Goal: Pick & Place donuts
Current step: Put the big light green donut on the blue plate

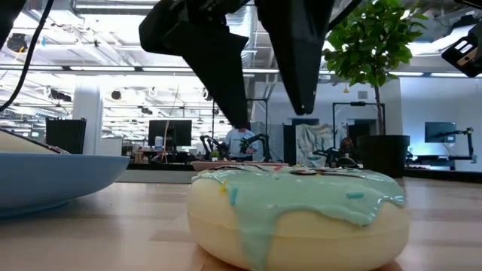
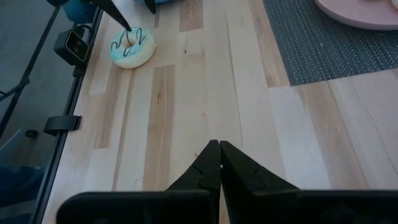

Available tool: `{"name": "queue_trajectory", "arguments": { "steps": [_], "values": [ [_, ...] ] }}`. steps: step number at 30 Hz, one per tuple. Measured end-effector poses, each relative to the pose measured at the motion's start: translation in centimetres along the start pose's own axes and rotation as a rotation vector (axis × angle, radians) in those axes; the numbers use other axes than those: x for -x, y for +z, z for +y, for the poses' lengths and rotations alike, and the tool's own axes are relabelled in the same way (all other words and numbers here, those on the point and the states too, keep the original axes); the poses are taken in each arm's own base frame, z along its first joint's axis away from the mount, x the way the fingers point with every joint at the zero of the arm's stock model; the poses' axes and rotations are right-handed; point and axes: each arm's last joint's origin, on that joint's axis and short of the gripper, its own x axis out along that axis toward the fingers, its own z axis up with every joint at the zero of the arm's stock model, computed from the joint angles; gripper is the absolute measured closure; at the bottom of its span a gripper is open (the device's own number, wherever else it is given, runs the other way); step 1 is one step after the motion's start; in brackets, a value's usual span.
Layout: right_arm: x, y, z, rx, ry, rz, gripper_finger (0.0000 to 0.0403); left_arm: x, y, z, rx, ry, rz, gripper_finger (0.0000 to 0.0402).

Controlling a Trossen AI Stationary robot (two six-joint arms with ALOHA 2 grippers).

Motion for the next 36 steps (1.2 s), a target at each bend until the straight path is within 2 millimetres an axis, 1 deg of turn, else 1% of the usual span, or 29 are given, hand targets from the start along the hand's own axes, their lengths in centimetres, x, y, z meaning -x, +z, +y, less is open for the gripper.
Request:
{"name": "queue_trajectory", "arguments": {
  "steps": [6, 8, 10, 12, 16, 22, 28, 36],
  "values": [
    [0.0, 0.0, 0.0, 0.0, 0.0, 0.0, 0.0403, -0.2, 0.3, 0.3, -0.017, 0.017, 0.003, 0.0125],
    [0.0, 0.0, 0.0, -0.007, 0.0, 0.0, 0.0403, -0.6, 0.4, 0.3, -0.031, 0.026, 0.009, 0.0109],
    [0.0, 0.0, 0.0, -0.015, 0.0, 0.0, 0.0403, -1.0, 0.3, 0.3, -0.081, 0.029, 0.036, 0.0097],
    [0.0, 0.0, 0.0, -0.027, 0.0, 0.0, 0.0403, -1.8, 0.3, 0.1, -0.125, 0.015, 0.06, 0.009],
    [0.0, 0.0, 0.0, -0.036, -0.001, -0.001, 0.0403, -3.1, -0.1, 0.0, -0.167, 0.016, 0.113, 0.0089],
    [0.0, 0.0, 0.0, -0.087, -0.002, -0.003, 0.0403, -3.1, 0.0, 0.2, -0.188, 0.044, 0.076, 0.0098],
    [0.0, 0.0, 0.0, -0.118, -0.005, -0.006, 0.0403, -3.1, -0.2, 0.2, -0.224, -0.005, 0.2, 0.0104],
    [0.0, 0.1, -0.1, -0.161, -0.024, -0.024, 0.0403, -3.0, -0.5, 0.1, -0.245, 0.006, 0.185, 0.0104]
  ]
}}
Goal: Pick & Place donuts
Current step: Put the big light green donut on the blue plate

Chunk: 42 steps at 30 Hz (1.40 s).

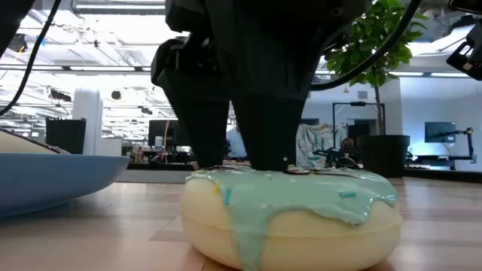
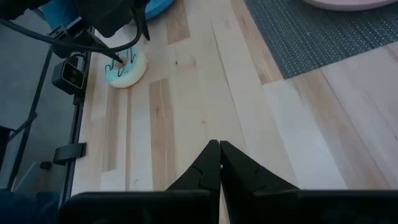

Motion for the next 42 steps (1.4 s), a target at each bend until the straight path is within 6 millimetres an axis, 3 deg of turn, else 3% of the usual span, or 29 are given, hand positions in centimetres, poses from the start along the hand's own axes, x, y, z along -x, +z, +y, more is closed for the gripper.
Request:
{"name": "queue_trajectory", "arguments": {
  "steps": [7, 15, 26, 42],
  "values": [
    [0.0, 0.0, 0.0, -0.031, -0.013, -0.016, 0.0403, 0.0, 0.2, 0.1, -0.004, 0.039, -0.068, 0.0104],
    [0.0, 0.0, 0.0, -0.032, -0.012, -0.015, 0.0403, -1.7, -0.1, 0.1, -0.007, 0.011, -0.028, 0.0104],
    [0.0, 0.0, 0.0, -0.029, -0.012, -0.015, 0.0403, -1.7, -0.1, 0.1, 0.001, 0.018, -0.042, 0.0106],
    [0.0, 0.0, -0.1, -0.018, -0.014, -0.014, 0.0403, -1.7, 0.0, -0.1, 0.016, -0.006, -0.046, 0.0197]
  ]
}}
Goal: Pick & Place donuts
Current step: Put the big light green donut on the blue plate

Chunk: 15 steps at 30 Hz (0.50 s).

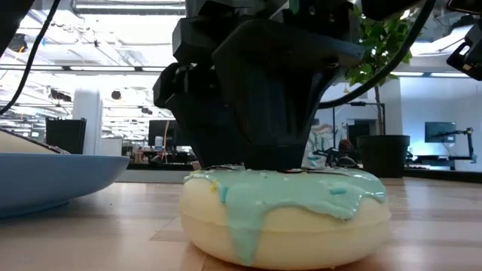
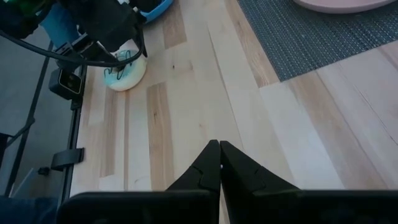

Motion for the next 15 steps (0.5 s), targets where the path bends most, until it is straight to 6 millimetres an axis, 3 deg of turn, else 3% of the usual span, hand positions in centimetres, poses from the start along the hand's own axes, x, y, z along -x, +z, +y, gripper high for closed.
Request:
{"name": "queue_trajectory", "arguments": {
  "steps": [9, 15],
  "values": [
    [0.0, 0.0, 0.0, 0.012, 0.0, 0.001, 0.0403, 0.4, 0.3, 0.6, 0.126, -0.039, 0.158, 0.0221],
    [0.0, 0.0, 0.0, 0.025, 0.0, 0.002, 0.0403, 2.4, 0.4, 1.0, 0.245, -0.008, 0.235, 0.0228]
  ]
}}
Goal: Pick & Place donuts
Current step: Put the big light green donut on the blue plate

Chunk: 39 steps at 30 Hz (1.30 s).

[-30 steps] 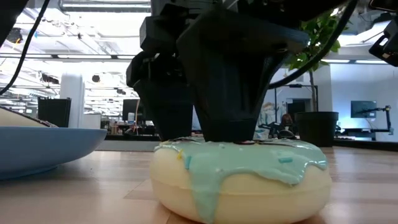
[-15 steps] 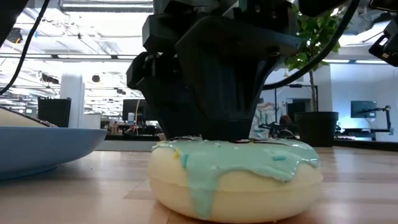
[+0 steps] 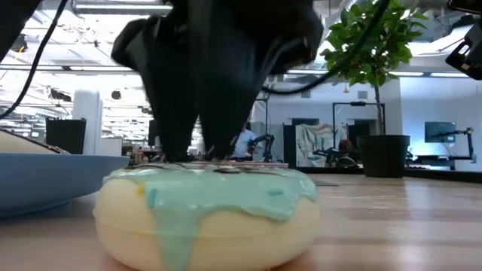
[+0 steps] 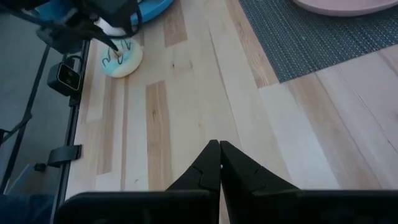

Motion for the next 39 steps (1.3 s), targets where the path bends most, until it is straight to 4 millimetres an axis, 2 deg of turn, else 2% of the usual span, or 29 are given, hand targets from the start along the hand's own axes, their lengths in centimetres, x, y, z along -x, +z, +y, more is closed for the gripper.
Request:
{"name": "queue_trajectory", "arguments": {
  "steps": [3, 13, 27, 39],
  "values": [
    [0.0, 0.0, 0.0, 0.003, -0.003, 0.003, 0.0403, 1.0, -0.1, 0.0, 0.028, -0.005, -0.029, 0.0229],
    [0.0, -0.1, -0.1, 0.008, -0.011, 0.009, 0.0403, 1.0, 0.2, -0.2, 0.019, -0.006, -0.111, 0.0225],
    [0.0, -0.1, -0.1, -0.004, -0.01, 0.009, 0.0403, 1.0, 0.2, 0.0, -0.193, 0.016, -0.094, 0.0128],
    [0.0, -0.1, -0.1, -0.03, -0.009, 0.007, 0.0403, -0.5, -0.3, 0.4, -0.322, 0.084, -0.05, 0.0122]
  ]
}}
